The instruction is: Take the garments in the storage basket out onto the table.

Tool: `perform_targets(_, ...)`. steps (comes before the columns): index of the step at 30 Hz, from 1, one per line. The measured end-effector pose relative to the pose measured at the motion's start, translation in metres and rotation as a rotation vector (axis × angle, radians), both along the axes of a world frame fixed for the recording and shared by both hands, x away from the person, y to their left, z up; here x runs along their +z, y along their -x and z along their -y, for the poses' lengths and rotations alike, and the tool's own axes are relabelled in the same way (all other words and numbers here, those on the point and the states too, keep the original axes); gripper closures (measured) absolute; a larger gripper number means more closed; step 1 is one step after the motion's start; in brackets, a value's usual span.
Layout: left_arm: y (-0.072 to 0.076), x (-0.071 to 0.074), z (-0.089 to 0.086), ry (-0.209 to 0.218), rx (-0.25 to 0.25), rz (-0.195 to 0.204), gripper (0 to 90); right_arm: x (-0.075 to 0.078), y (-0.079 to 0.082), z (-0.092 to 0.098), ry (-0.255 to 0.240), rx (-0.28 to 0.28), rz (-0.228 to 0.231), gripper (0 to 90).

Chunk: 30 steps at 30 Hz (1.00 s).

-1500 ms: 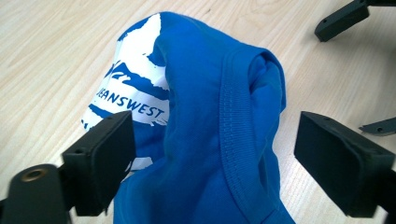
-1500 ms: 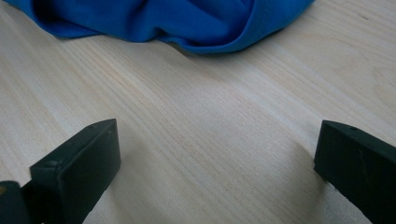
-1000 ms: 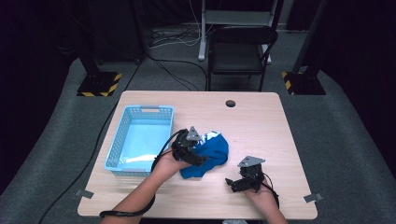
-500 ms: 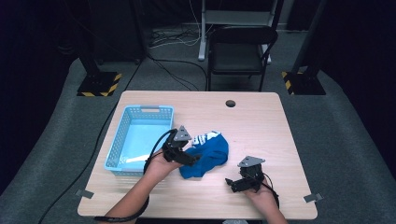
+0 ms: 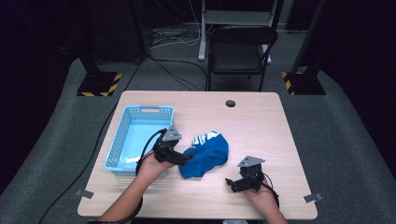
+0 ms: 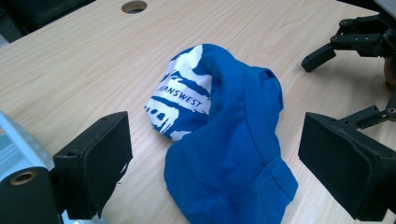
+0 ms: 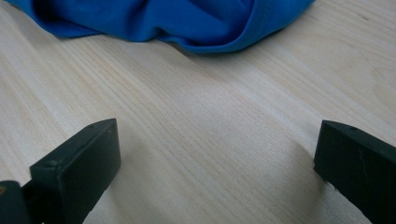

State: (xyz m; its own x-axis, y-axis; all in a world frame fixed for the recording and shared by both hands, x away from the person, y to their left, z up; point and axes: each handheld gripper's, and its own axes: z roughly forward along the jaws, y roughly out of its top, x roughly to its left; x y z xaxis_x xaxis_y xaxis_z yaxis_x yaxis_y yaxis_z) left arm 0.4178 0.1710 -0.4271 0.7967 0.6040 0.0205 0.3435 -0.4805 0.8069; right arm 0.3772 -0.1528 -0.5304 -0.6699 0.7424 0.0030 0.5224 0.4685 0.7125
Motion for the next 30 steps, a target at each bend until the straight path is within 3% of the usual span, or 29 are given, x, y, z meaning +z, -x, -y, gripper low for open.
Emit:
perform_targets(16,0.005,-0.002,-0.037,0.038,0.069,0.002,8.5,0.0,0.0,0.0,0.001,-0.001,0.001,0.0)
perform_targets(30,-0.004,-0.007,-0.063,0.101,0.133,-0.027,8.4,0.0,0.0,0.0,0.0,-0.003,0.001,0.0)
